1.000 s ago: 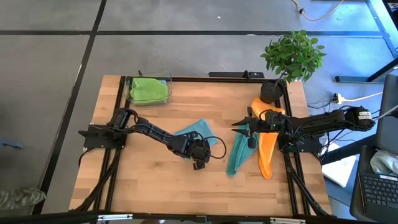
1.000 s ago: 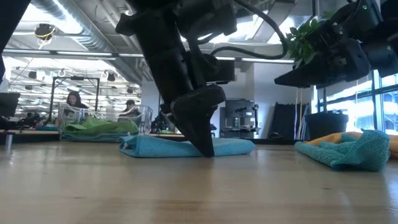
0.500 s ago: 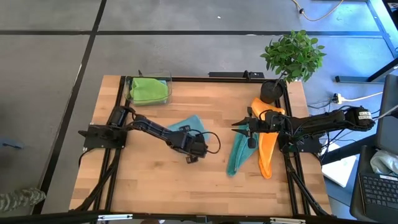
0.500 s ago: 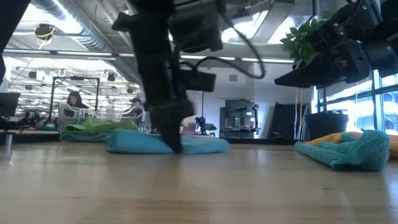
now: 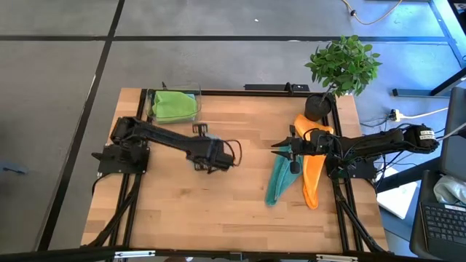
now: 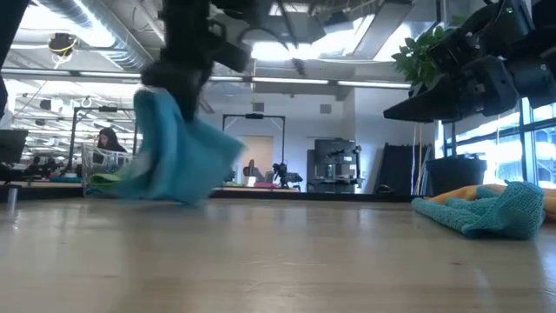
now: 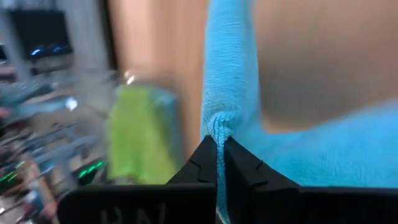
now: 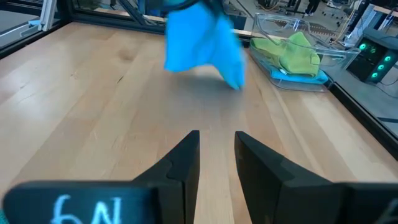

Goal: Fold microfiber towels
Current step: Stack the light blue microfiber cloth on top of the green microfiber cloth in the transparent bin

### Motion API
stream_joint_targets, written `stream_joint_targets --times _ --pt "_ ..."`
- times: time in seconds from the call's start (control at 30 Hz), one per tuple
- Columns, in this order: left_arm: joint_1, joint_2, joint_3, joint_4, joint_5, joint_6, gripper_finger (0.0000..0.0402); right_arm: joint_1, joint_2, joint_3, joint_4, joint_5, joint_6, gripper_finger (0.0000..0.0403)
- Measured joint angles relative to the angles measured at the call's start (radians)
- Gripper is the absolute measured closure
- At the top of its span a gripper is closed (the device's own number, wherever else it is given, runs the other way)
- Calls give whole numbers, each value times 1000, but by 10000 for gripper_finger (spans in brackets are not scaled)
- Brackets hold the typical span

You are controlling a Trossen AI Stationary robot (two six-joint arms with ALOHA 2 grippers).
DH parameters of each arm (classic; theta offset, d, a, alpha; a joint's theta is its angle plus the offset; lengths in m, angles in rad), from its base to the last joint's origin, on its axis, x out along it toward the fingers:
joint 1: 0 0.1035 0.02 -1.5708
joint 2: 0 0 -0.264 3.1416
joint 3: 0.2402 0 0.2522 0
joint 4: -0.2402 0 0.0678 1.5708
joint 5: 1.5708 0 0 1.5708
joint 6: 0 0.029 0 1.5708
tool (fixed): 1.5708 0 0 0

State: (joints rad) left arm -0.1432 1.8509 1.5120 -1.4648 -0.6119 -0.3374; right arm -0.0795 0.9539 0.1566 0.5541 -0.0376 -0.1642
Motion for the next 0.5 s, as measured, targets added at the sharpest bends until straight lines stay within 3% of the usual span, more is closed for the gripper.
stream_joint_targets --times 0.13,0.5 --pt "34 -76 6 -111 -65 5 401 0 0 0 -4 0 0 300" --pt "224 -267 2 -110 -205 89 401 0 0 0 -6 0 0 300"
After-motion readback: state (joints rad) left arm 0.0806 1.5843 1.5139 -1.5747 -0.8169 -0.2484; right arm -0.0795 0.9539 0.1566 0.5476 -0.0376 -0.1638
